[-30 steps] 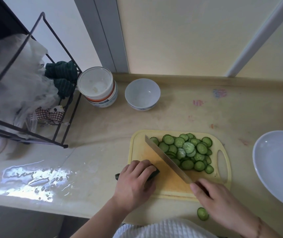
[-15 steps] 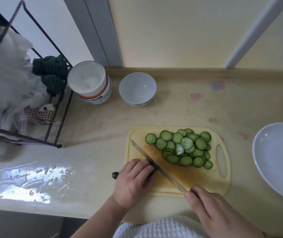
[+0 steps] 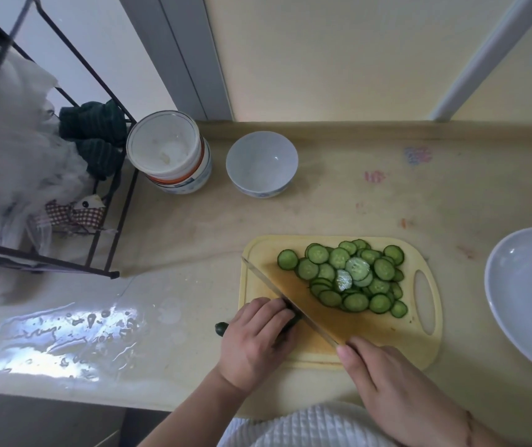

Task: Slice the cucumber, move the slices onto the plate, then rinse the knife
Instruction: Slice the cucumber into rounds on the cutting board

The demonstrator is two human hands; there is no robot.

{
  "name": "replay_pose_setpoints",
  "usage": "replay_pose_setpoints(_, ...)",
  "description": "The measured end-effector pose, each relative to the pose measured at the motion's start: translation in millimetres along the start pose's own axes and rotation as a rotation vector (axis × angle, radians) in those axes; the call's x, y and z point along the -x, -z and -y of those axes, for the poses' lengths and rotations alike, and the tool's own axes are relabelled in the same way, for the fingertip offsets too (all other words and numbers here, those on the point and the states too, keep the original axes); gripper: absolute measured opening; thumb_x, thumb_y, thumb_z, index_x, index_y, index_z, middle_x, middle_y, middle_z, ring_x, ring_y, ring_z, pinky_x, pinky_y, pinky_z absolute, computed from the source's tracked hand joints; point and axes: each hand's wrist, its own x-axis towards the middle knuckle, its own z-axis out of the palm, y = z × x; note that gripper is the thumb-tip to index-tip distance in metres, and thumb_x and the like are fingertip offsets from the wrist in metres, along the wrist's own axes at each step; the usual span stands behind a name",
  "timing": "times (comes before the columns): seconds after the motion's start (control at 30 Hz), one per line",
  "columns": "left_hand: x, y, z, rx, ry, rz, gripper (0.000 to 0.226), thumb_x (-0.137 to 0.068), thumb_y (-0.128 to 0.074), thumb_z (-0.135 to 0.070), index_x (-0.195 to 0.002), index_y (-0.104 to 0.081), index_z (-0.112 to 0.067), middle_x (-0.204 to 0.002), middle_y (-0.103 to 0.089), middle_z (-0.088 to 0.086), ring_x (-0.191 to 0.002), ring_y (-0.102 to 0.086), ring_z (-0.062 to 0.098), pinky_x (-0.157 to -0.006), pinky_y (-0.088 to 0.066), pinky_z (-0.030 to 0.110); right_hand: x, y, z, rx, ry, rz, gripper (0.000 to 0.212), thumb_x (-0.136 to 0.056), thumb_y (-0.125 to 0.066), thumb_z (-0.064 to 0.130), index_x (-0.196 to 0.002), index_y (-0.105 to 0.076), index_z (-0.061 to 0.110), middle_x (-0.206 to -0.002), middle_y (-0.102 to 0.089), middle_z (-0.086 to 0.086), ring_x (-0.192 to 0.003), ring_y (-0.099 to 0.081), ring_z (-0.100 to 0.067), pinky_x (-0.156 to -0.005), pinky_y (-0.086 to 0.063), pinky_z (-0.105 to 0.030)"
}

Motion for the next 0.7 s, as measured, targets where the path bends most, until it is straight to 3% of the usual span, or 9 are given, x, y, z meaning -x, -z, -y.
replay_pose_setpoints(0.47, -2, 3, 0, 0.01, -0.026, -0.042, 0.026, -0.085, -0.076, -0.013, -0.106, -0.062, -0.014, -0.101, -0.067, 0.003, -0.086, -0.064, 0.025, -0.076, -0.055, 0.034, -17, -1, -13, -0.161, -0.014, -0.093, 0.054, -0.087, -0.018, 0.064, -0.072, -0.05, 0.023, -0.058, -0.051, -0.004, -0.054, -0.05, -0.016, -0.059, -0.042, -0.035)
replay_pose_setpoints(0.7, -3, 3, 1, 0.022, -0.032, -0.038, 0.024, -0.081, -0.077, -0.009, -0.103, -0.066, -0.011, -0.101, -0.068, 0.003, -0.084, -0.063, 0.027, -0.075, -0.055, 0.036, 2, -3, -4, -0.067, 0.05, -0.109, 0.054, -0.086, -0.01, 0.071, -0.071, -0.041, 0.03, -0.066, -0.057, -0.002, -0.064, -0.055, -0.015, -0.064, -0.041, -0.033)
